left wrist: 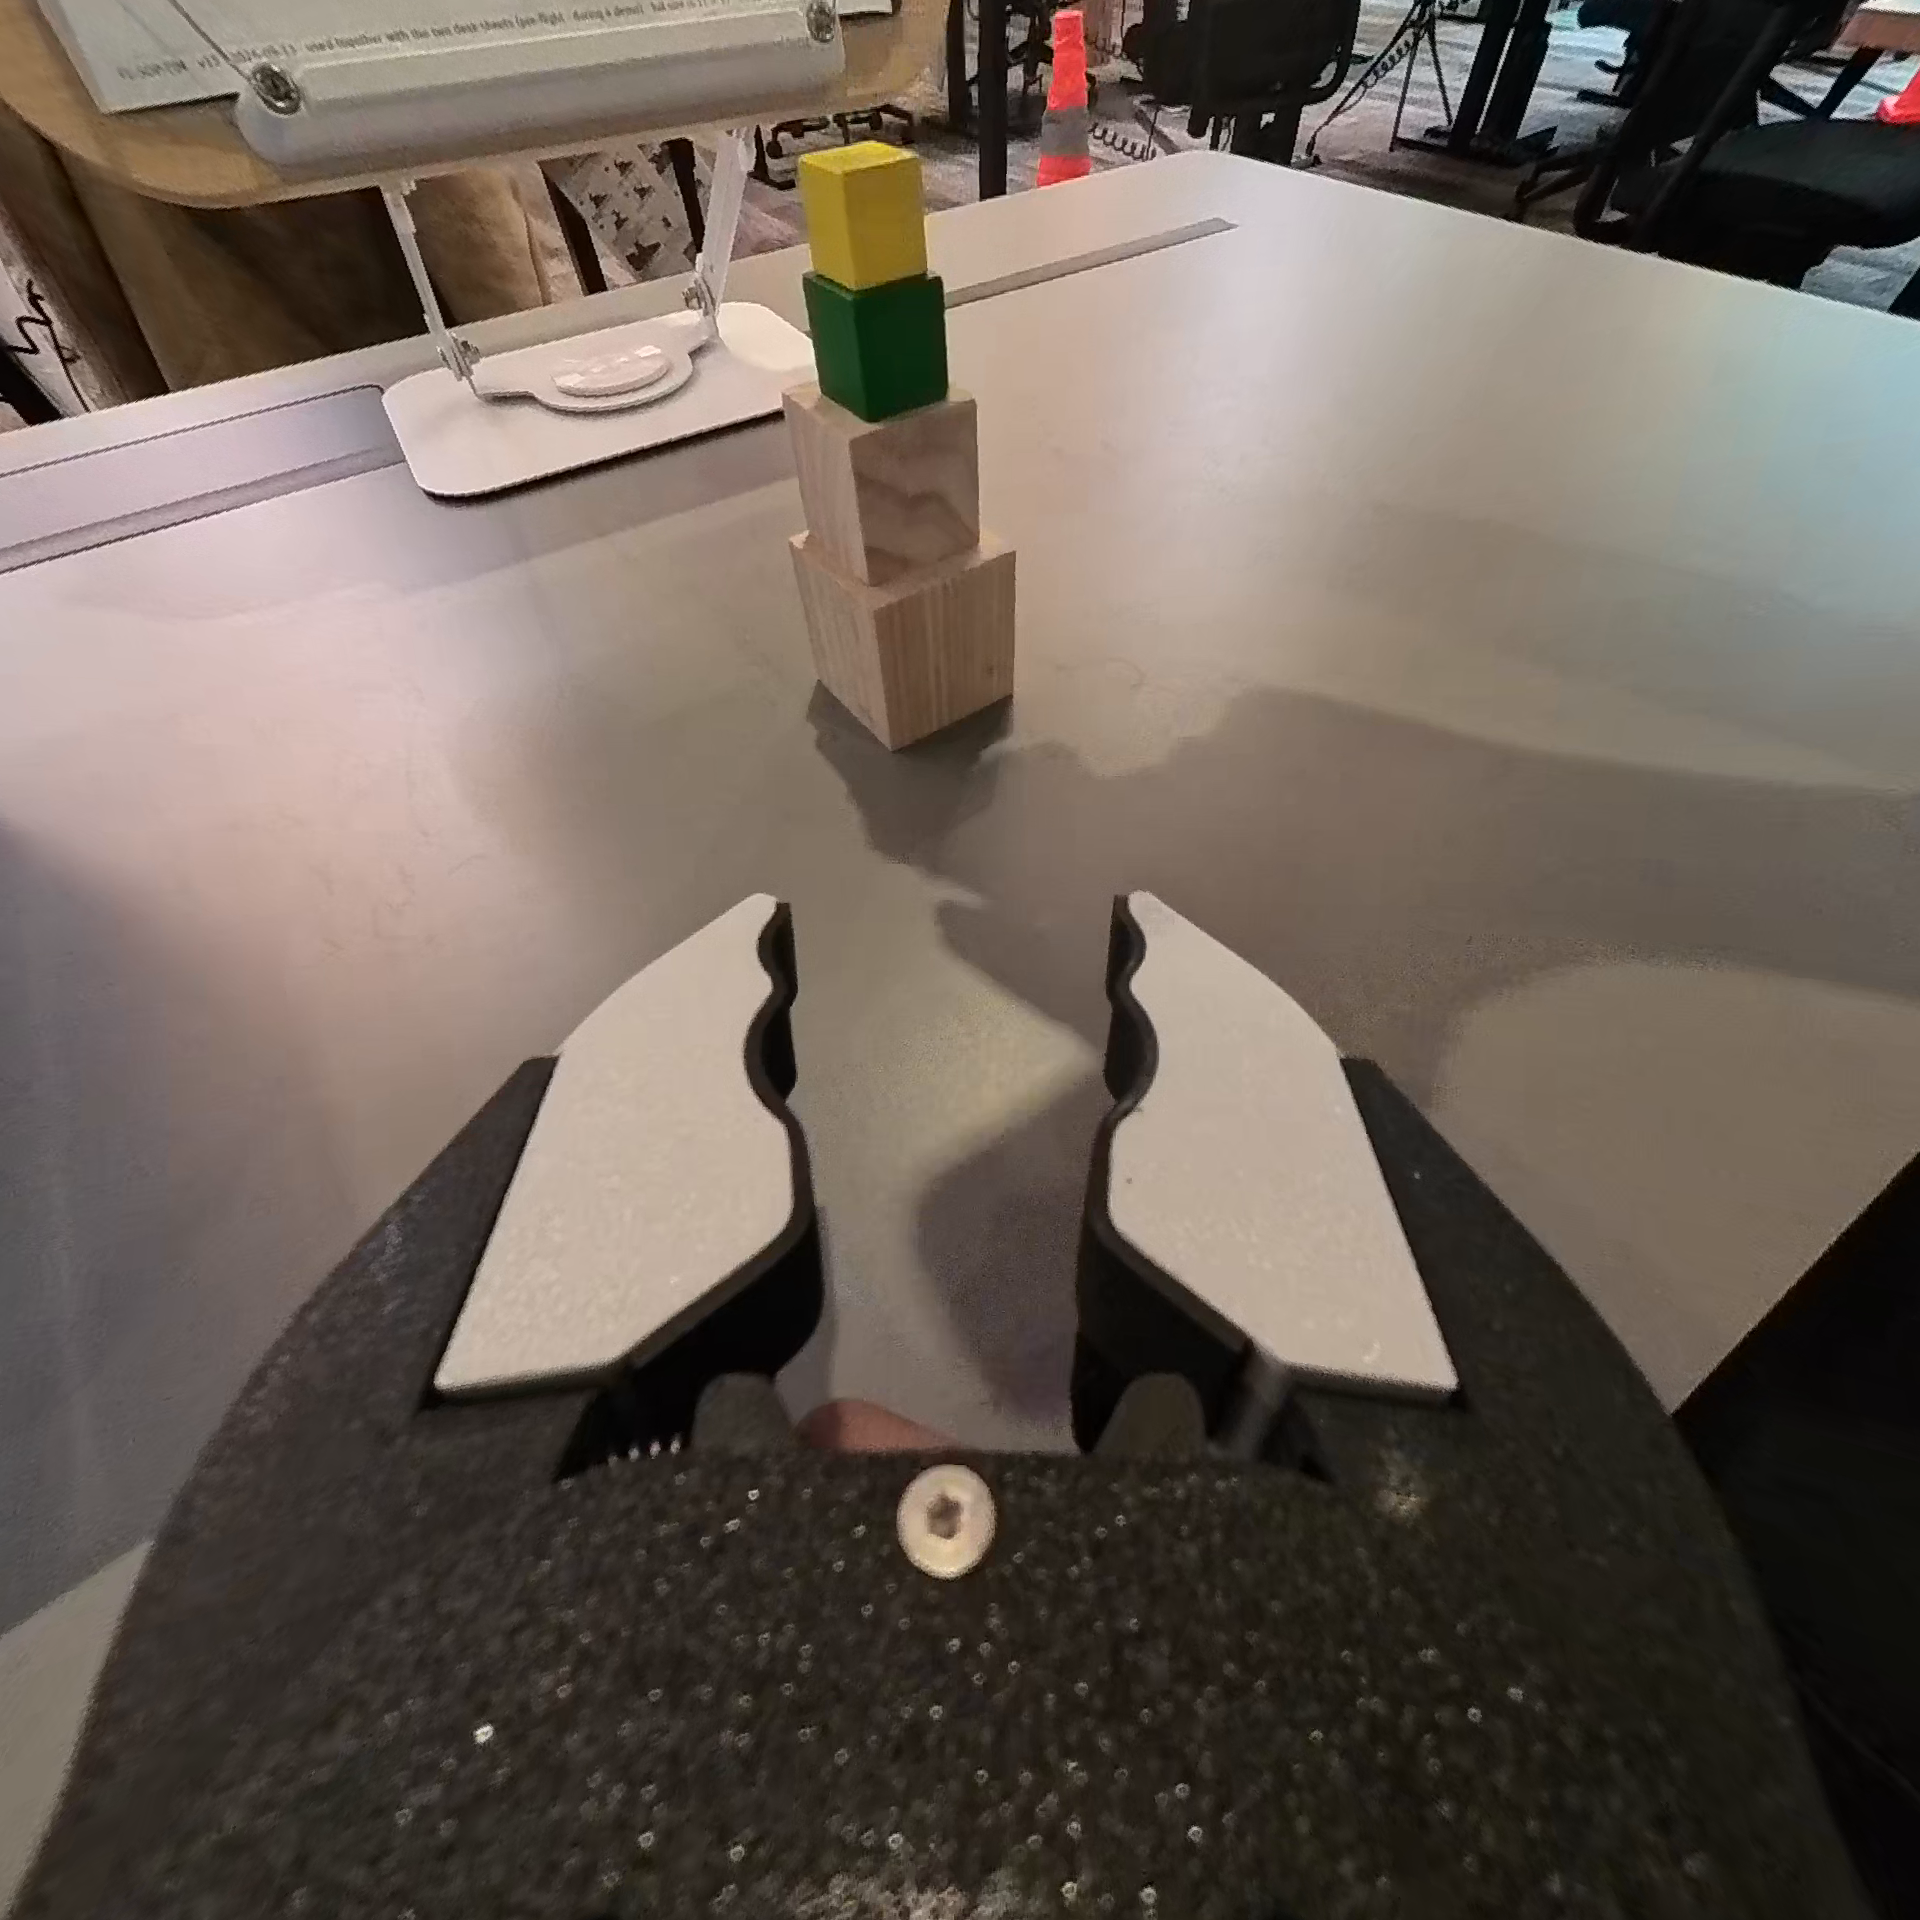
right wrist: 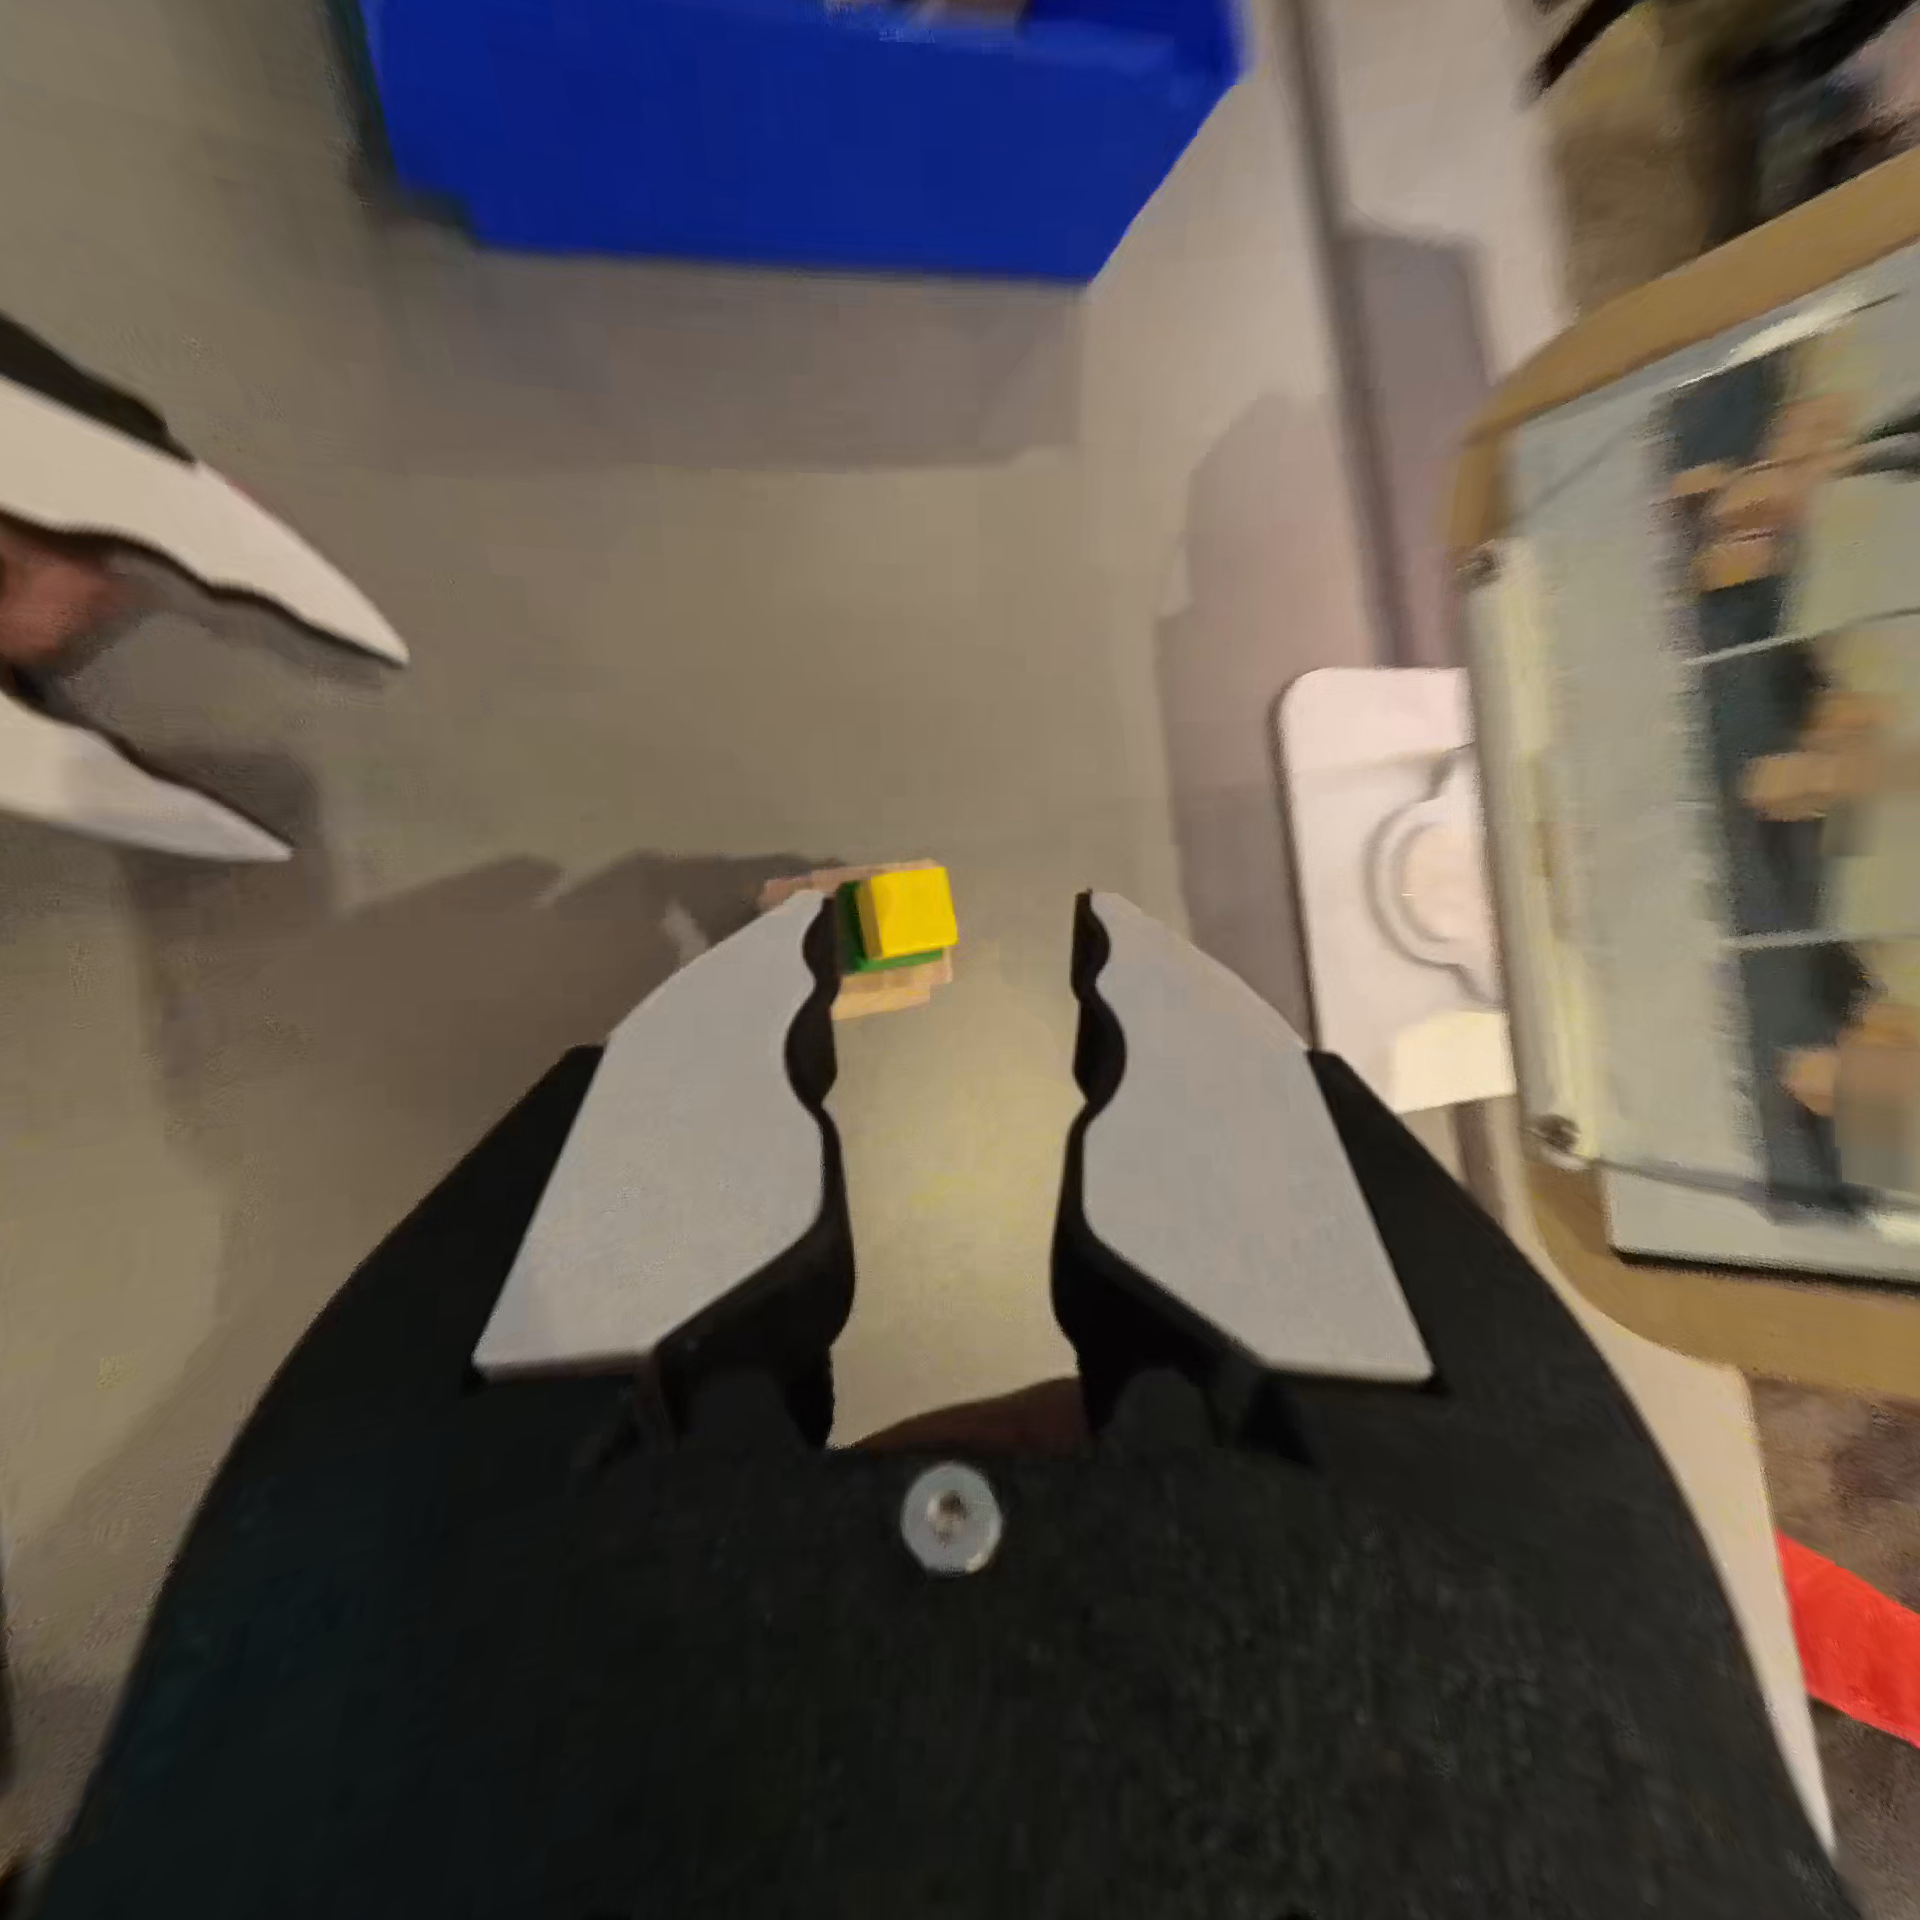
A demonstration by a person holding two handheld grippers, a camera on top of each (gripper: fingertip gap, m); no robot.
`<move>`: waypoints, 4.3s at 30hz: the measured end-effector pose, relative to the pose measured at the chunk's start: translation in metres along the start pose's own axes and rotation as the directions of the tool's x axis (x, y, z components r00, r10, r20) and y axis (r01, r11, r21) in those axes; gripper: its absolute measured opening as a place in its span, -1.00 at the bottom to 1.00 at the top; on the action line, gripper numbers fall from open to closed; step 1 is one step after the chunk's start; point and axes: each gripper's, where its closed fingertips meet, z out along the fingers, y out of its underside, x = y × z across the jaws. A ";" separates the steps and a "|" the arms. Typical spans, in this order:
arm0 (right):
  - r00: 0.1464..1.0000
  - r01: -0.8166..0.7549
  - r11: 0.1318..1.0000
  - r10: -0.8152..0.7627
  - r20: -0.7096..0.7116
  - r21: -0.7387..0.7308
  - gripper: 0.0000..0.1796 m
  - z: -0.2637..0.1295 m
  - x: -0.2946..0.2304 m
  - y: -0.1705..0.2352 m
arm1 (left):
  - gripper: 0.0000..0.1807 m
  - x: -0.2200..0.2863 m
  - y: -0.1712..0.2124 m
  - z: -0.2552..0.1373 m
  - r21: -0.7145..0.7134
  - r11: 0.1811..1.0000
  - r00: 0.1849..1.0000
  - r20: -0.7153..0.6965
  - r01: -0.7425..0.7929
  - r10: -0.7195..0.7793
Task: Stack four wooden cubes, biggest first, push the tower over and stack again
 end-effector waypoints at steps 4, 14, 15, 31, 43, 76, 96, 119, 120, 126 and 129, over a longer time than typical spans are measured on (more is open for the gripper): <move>0.956 -0.093 0.953 0.166 -0.241 0.290 -0.57 -0.038 -0.029 0.004 | -0.37 -0.006 -0.001 -0.002 0.012 1.000 1.000 0.020 0.012 -0.013; 0.710 -0.334 0.809 0.554 -0.435 0.484 -0.48 -0.015 -0.113 0.132 | -0.37 -0.025 -0.008 -0.005 0.071 0.996 0.990 0.126 0.056 -0.064; 0.702 -0.334 0.812 0.553 -0.448 0.479 -0.48 -0.014 -0.117 0.137 | -0.37 -0.025 -0.009 -0.005 0.076 0.996 0.989 0.136 0.046 -0.056; 0.718 -0.354 0.809 0.557 -0.417 0.469 -0.50 -0.004 -0.126 0.139 | -0.37 -0.024 -0.009 -0.003 0.068 0.998 0.986 0.166 -0.011 0.000; 0.723 -0.330 0.839 0.519 -0.456 0.433 -0.51 -0.001 -0.127 0.138 | -0.36 -0.017 -0.010 -0.003 0.065 0.998 0.992 0.125 0.004 -0.013; 0.898 -0.324 0.927 0.364 -0.246 0.191 -1.00 0.053 -0.091 0.122 | -0.36 -0.033 -0.002 -0.008 0.045 0.994 0.992 0.080 0.097 -0.100; 0.640 -0.396 0.730 0.655 -0.402 0.557 -0.50 -0.023 -0.115 0.153 | -0.35 -0.032 -0.021 -0.009 0.124 0.992 0.981 0.187 0.021 -0.044; 0.662 -0.374 0.758 0.622 -0.418 0.534 -0.50 -0.028 -0.108 0.147 | -0.36 -0.018 -0.013 -0.001 0.073 0.997 0.990 0.143 0.007 -0.017; 0.662 -0.354 0.767 0.609 -0.436 0.535 -0.50 -0.033 -0.096 0.142 | -0.36 -0.017 -0.013 -0.001 0.071 0.997 0.990 0.141 0.006 -0.016; 0.715 -0.426 0.818 0.566 -0.411 0.386 -0.42 0.005 0.029 0.109 | -0.36 -0.013 -0.012 0.002 0.060 0.998 0.992 0.128 -0.007 -0.001; 0.705 -0.504 0.824 0.566 -0.427 0.259 -0.36 0.059 0.094 0.116 | -0.36 -0.010 -0.013 0.003 0.059 0.998 0.993 0.115 -0.019 0.012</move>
